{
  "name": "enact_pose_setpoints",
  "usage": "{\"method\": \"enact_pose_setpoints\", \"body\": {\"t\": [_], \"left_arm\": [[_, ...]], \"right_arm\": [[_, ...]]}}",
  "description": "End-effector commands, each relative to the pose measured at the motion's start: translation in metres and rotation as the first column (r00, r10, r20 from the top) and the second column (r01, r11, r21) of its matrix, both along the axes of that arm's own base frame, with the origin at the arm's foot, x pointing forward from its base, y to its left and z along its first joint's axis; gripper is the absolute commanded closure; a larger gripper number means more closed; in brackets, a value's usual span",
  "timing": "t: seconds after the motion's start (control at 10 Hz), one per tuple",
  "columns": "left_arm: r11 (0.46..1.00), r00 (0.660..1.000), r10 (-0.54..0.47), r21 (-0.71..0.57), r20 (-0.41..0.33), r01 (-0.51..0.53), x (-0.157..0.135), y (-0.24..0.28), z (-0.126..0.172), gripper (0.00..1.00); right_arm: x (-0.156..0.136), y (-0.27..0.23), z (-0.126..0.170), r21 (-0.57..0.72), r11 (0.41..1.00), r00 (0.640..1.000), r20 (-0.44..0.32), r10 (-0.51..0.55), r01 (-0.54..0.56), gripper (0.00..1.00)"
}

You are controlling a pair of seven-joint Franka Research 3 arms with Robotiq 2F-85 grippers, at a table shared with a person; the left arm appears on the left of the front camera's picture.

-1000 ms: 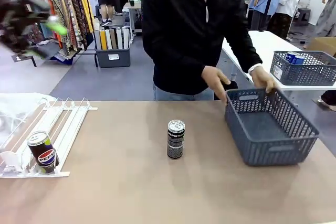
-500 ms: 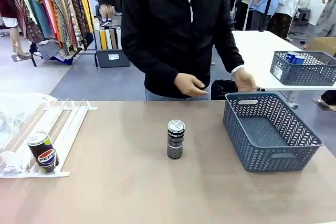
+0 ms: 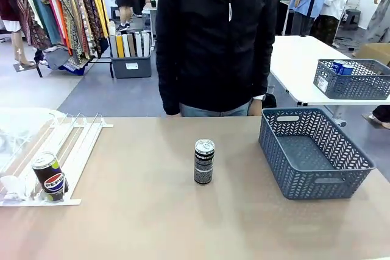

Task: Retrieve and store the cans from the dispenser.
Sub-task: Pick up one can from the Automatic Can Dispenser and place it in the middle of the table.

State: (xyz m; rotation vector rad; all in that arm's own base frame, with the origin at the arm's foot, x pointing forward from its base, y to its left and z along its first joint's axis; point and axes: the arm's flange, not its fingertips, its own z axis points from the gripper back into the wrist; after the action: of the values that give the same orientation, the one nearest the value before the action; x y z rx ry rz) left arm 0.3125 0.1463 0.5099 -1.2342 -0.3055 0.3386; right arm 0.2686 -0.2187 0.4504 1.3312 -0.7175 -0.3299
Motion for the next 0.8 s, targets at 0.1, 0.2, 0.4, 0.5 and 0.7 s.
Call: {"method": "enact_pose_setpoints", "body": {"t": [0.1,0.2,0.4,0.5,0.7], "left_arm": [[1.000,1.000,0.001,-0.022,0.007,-0.001,-0.0002,0.0011,0.0025,0.00],[1.000,1.000,0.001,-0.022,0.007,-0.001,-0.0002,0.0011,0.0025,0.00],[1.000,1.000,0.001,-0.022,0.007,-0.001,-0.0002,0.0011,0.0025,0.00],[1.000,1.000,0.001,-0.022,0.007,-0.001,-0.0002,0.0011,0.0025,0.00],[1.000,1.000,0.001,-0.022,0.007,-0.001,-0.0002,0.0011,0.0025,0.00]], "right_arm": [[0.0015,0.0014,0.0030,0.007,1.000,1.000,0.018,-0.005,0.005,0.00],[0.0015,0.0014,0.0030,0.007,1.000,1.000,0.018,-0.005,0.005,0.00],[0.0015,0.0014,0.0030,0.007,1.000,1.000,0.018,-0.005,0.005,0.00],[0.0015,0.0014,0.0030,0.007,1.000,1.000,0.018,-0.005,0.005,0.00],[0.0015,0.0014,0.0030,0.007,1.000,1.000,0.018,-0.005,0.005,0.00]]}}
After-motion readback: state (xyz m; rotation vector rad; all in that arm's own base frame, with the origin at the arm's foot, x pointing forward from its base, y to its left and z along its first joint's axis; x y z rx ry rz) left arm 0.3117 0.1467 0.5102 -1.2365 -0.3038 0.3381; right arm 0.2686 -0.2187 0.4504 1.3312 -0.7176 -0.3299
